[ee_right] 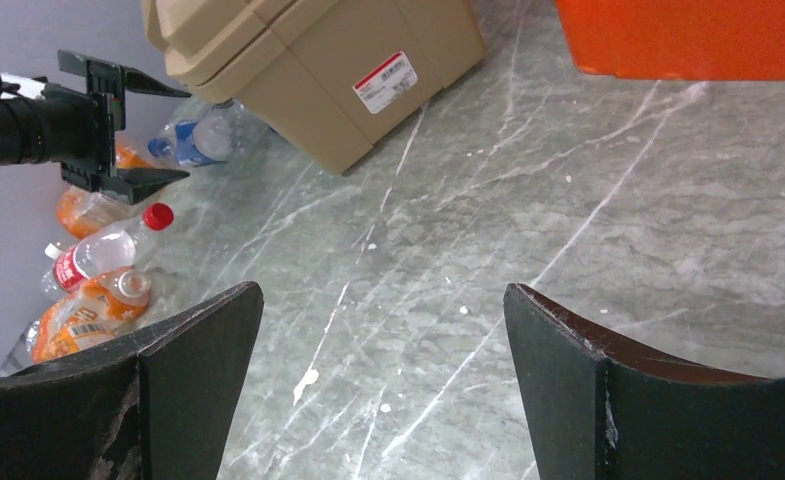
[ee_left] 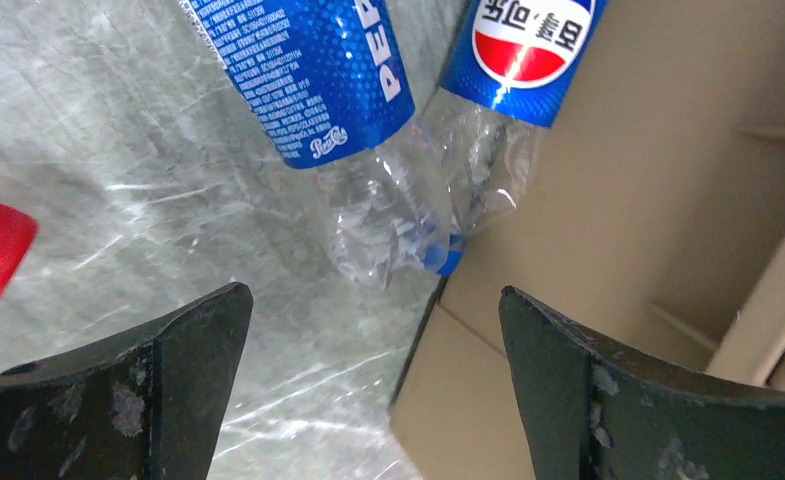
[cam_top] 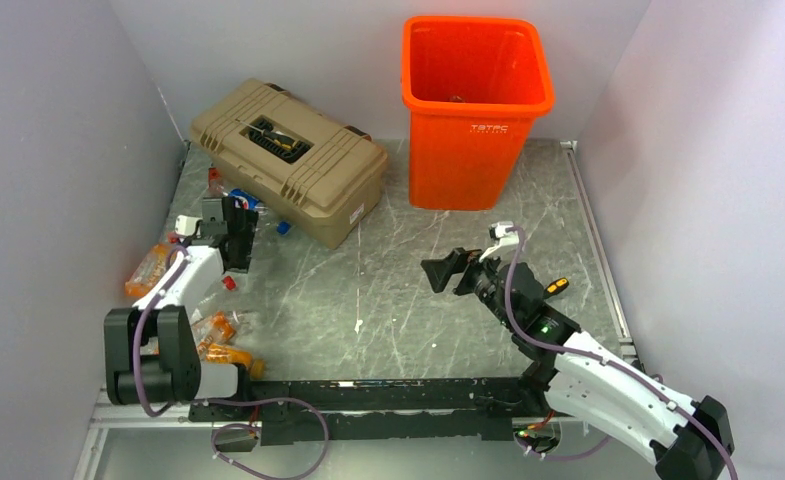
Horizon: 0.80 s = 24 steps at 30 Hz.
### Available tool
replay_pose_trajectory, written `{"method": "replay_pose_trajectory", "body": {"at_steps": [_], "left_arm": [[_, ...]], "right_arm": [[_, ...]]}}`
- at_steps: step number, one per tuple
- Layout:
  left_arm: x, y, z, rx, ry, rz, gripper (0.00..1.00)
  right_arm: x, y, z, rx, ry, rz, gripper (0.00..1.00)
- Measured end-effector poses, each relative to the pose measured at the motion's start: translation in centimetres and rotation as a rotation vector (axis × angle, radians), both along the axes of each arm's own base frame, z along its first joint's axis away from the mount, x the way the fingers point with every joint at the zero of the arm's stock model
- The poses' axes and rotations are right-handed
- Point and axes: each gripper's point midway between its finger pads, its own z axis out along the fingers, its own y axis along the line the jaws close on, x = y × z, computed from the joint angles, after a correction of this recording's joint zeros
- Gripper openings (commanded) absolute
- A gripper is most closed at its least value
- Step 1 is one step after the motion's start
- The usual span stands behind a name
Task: Put the plastic bottles in the bin
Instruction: Pick up the plastic bottle at the center of the board.
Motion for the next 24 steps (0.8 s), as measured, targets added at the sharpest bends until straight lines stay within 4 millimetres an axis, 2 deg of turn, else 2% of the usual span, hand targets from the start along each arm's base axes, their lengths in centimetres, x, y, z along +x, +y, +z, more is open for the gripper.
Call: {"method": "replay_pose_trajectory", "body": {"at_steps": [8, 13, 17, 24], "left_arm": [[2.2, 0.9, -2.4, -0.092, -0.015, 0.154, 0.99], [2.5, 2.1, -4.0, -0.114, 0.014, 0.219, 0.97], [3.1, 2.8, -4.3, -0.119, 0.016, 0.257, 0.91], [2.9, 3.0, -6.3, -0.114, 0.067, 0.274, 0.87]], "right_arm": [[-0.5, -1.0, -0.6, -0.026, 0.018, -0.019, 0.95], [-0.6, -1.3, -0.7, -0.03, 0.02, -0.031, 0.95], [-0.7, -1.5, -1.2, -0.042, 0.032, -0.032, 0.95], [-0.7, -1.4, -2.1, -0.066, 0.06, -0.032, 0.95]]}}
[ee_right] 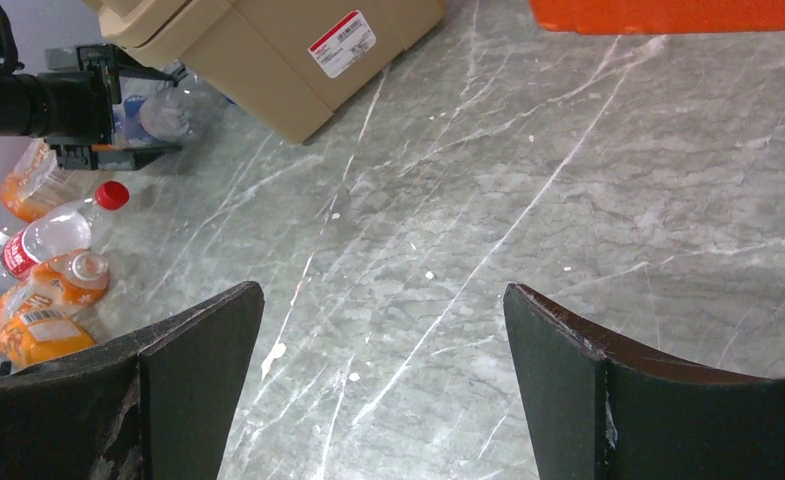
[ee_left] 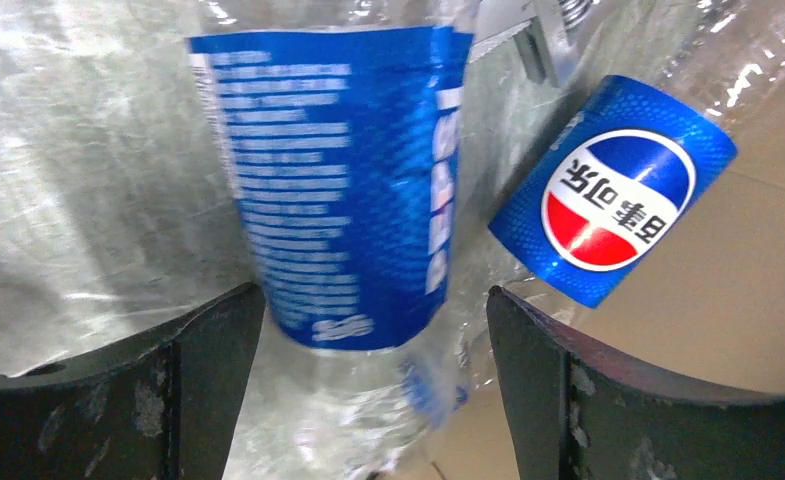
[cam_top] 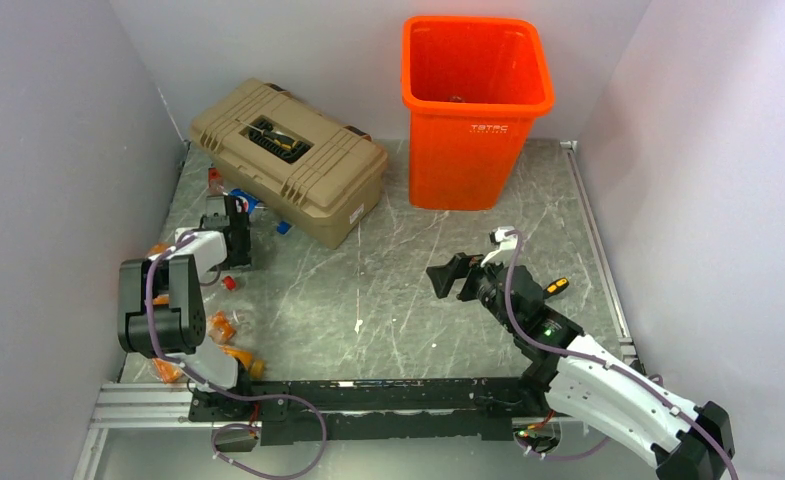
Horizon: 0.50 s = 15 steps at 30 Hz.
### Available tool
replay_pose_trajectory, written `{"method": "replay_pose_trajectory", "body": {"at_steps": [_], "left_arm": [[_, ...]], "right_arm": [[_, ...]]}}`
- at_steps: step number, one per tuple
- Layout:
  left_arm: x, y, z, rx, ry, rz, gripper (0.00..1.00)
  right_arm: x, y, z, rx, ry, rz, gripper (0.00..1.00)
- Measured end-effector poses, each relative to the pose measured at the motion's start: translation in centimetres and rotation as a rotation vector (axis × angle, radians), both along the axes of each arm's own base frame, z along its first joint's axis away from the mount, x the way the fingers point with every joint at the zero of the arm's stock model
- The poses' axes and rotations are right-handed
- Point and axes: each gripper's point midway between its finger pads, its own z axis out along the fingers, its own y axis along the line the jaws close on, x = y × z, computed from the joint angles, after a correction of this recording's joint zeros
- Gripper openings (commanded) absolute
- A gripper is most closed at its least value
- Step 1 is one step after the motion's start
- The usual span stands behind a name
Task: Put the plastic bottles in the bin
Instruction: Pick up the plastic bottle at the center of the board.
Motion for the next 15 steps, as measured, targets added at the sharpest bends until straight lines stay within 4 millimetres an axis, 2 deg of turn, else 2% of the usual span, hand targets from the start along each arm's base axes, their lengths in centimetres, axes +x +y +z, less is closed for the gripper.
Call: {"method": "replay_pose_trajectory", "body": {"at_steps": [9, 15], "left_arm": [[1.6, -0.1, -0.1, -0.006, -0.043, -0.008, 0.67], [2.0, -0.3, -0.1, -0.001, -0.054, -0.035, 0.6]], "right_arm": [[0.0, -0.1, -0.2, -0.002, 0.006, -0.004, 0.95], [-0.1, -0.2, -0.7, -0.006, 0.019, -0.008, 0.95]]}}
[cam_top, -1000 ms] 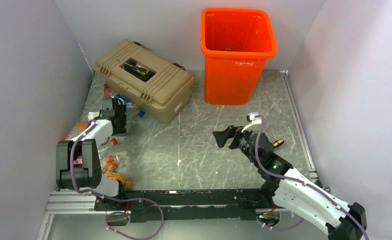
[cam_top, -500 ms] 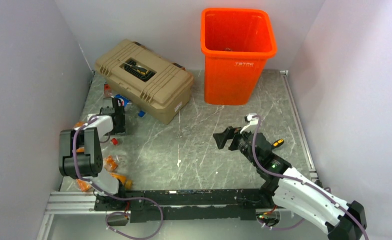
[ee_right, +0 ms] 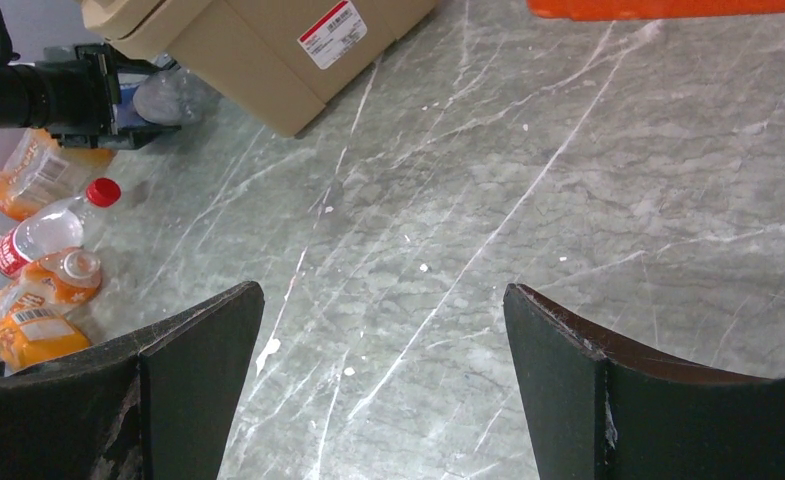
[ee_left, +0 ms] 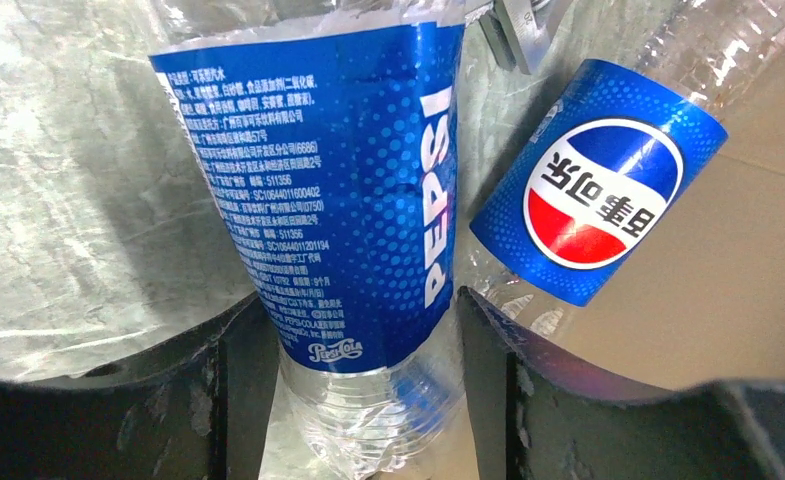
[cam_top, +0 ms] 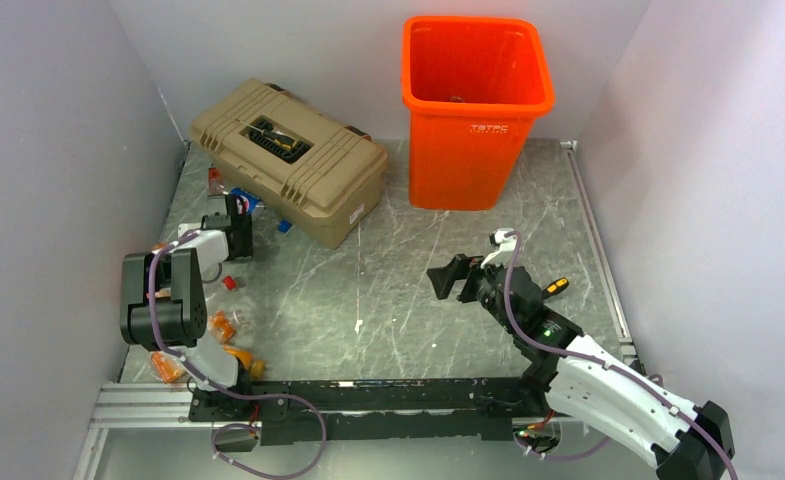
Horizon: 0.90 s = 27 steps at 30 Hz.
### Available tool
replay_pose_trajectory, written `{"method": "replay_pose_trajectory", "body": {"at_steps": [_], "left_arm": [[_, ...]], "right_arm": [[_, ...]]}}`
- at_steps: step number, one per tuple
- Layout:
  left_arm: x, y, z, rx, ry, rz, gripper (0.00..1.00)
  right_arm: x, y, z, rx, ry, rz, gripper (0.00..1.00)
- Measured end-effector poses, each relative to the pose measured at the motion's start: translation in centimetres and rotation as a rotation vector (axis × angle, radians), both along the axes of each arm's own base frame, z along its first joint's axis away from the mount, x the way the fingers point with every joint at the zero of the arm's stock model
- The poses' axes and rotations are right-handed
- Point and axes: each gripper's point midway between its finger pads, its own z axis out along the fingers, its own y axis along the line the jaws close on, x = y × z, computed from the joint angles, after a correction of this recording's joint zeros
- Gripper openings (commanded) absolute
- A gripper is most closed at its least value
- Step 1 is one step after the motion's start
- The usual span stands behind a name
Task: Put the plastic bottles in the bin
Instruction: Pick up the plastic bottle at the center of the board.
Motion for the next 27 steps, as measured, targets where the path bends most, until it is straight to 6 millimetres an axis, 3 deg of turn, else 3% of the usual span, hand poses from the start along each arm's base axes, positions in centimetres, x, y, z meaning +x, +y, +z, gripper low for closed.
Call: {"method": "replay_pose_trajectory", "body": {"at_steps": [5, 10, 21, 24, 27], "left_arm": [[-0.9, 0.0, 0.8, 0.03, 0.012, -0.037, 0.53], [-2.1, 0.5, 4.8, 0.093, -0.037, -0.051, 0.51], [-7.6, 2.7, 20.5, 0.42, -0.319, -0.096, 0.45], [-7.4, 1.4, 25.1, 0.529, -0.4, -0.244, 0.43], [-6.6, -1.6, 28.9, 0.615, -0.514, -0.455, 0.45]], "right_arm": [[0.1, -0.1, 0.0, -0.001, 0.0, -0.004, 0.95], [0.1, -0.1, 0.0, -0.001, 0.0, -0.005, 0.94], [0.1, 0.0, 0.2, -0.022, 0.006, -0.001, 0.94], [0.4, 0.2, 0.8, -0.024, 0.003, 0.002, 0.94], [0.6, 0.4, 1.6, -0.02, -0.006, 0.003, 0.94]]}}
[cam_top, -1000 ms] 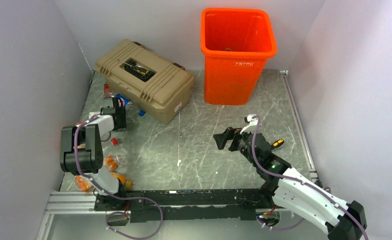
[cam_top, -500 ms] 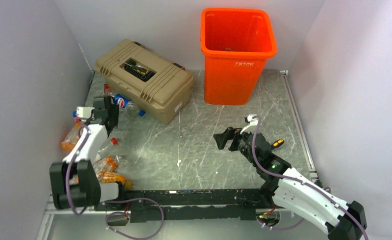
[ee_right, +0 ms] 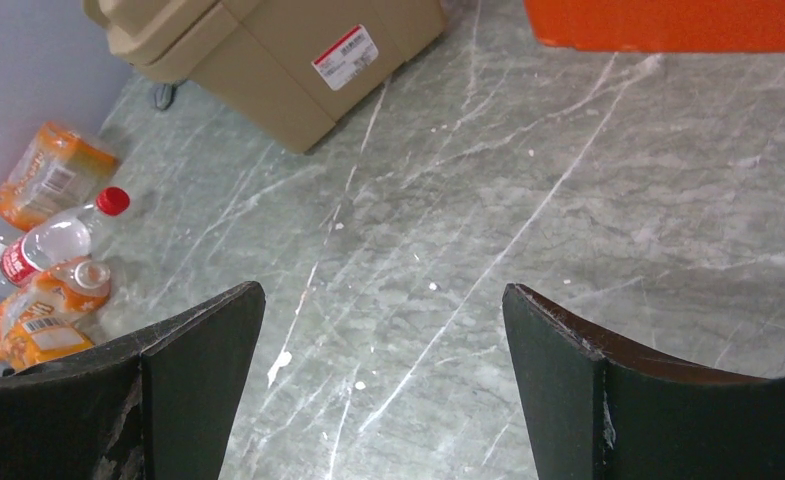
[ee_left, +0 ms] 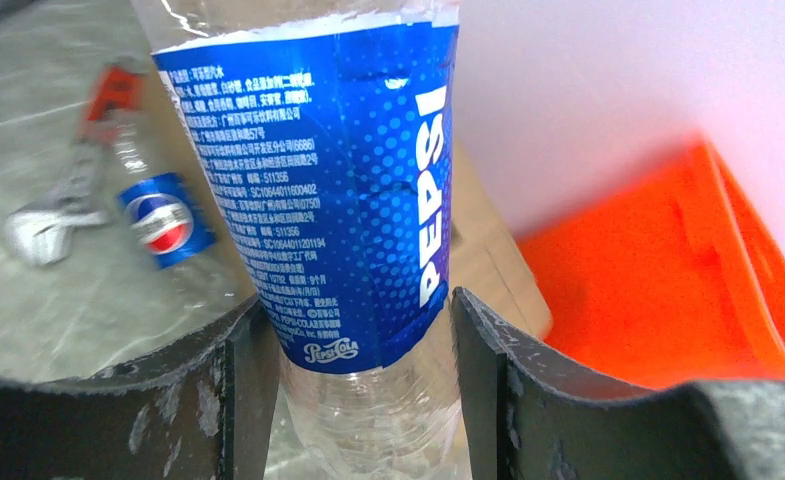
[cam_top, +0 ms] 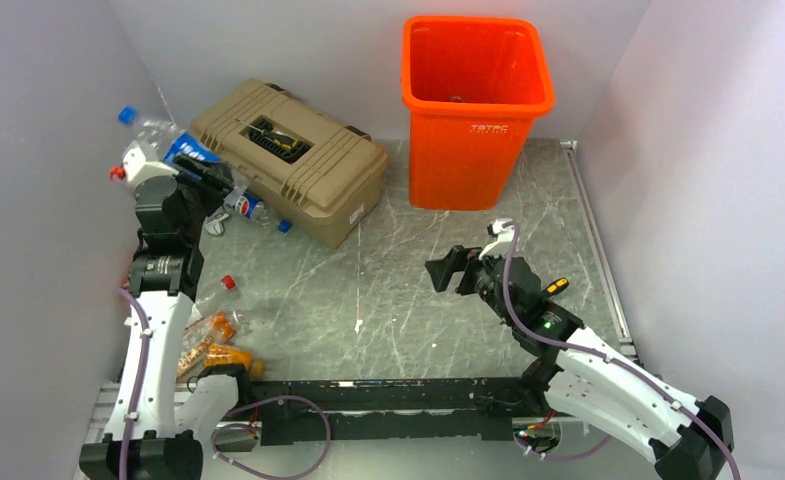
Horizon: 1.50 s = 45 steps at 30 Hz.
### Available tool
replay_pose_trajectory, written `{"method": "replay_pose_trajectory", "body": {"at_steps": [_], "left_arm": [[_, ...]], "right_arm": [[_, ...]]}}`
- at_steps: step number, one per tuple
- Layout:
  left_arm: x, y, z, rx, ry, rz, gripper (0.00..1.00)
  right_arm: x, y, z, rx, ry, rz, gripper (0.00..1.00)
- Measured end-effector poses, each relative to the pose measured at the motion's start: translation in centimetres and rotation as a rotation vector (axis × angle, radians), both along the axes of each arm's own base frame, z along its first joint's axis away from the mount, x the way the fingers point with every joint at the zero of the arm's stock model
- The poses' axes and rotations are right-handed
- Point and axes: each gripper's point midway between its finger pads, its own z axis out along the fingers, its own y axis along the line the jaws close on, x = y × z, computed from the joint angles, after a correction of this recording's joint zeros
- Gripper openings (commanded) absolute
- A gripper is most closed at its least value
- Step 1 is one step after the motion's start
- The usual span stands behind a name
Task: Put the plastic bottles in the bin
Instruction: Pick up the plastic bottle at the center of the board, then place the plastic bottle in the trash bin.
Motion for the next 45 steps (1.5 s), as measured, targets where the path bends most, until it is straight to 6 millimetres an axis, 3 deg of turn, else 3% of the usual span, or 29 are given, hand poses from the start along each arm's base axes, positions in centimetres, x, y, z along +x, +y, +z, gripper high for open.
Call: {"method": "replay_pose_trajectory", "body": {"at_steps": [4, 8, 12, 15, 19, 23, 30, 34, 39, 45], "left_arm": [[0.5, -6.0, 2.6, 0.169, -0.088, -0.336, 0.45], [-0.8, -13.2, 2.3, 0.361, -0.154, -0.714, 0.44], [-5.1, -20.6, 1.5, 0.554, -0.272, -1.083, 0.39], [-9.4, -24.0, 1.1, 0.657, -0.388, -1.308, 0.35], [-12.4, -24.8, 1.2, 0.746, -0.499, -1.406, 0.33], [-14.8, -25.4, 0.1, 0.763, -0.57, -1.483, 0.33], [-14.5, -26.2, -2.8, 0.731, -0.574, -1.507, 0.3], [-14.1, -26.3, -3.7, 0.713, -0.55, -1.503, 0.3], [-14.2, -25.4, -2.6, 0.75, -0.599, -1.417, 0.29], [-13.9, -25.0, -1.0, 0.774, -0.651, -1.352, 0.29]], "right_arm": [[0.2, 0.1, 1.5, 0.004, -0.018, 0.0, 0.94], [0.4, -0.3, 3.7, 0.008, -0.063, -0.015, 0.94], [0.2, -1.1, 6.4, 0.011, -0.124, -0.023, 0.95], [-0.2, -1.4, 8.8, 0.024, -0.177, -0.01, 0.95], [-1.3, -0.8, 12.1, 0.063, -0.251, 0.06, 0.96], [-3.6, 1.0, 15.5, 0.13, -0.324, 0.224, 0.97], [-5.6, 2.1, 20.6, 0.195, -0.448, 0.348, 0.98], [-5.3, 2.3, 21.0, 0.166, -0.455, 0.35, 0.98], [-3.3, 2.5, 21.3, 0.08, -0.423, 0.301, 0.96], [-1.0, 1.1, 19.3, -0.015, -0.358, 0.174, 0.98]]}}
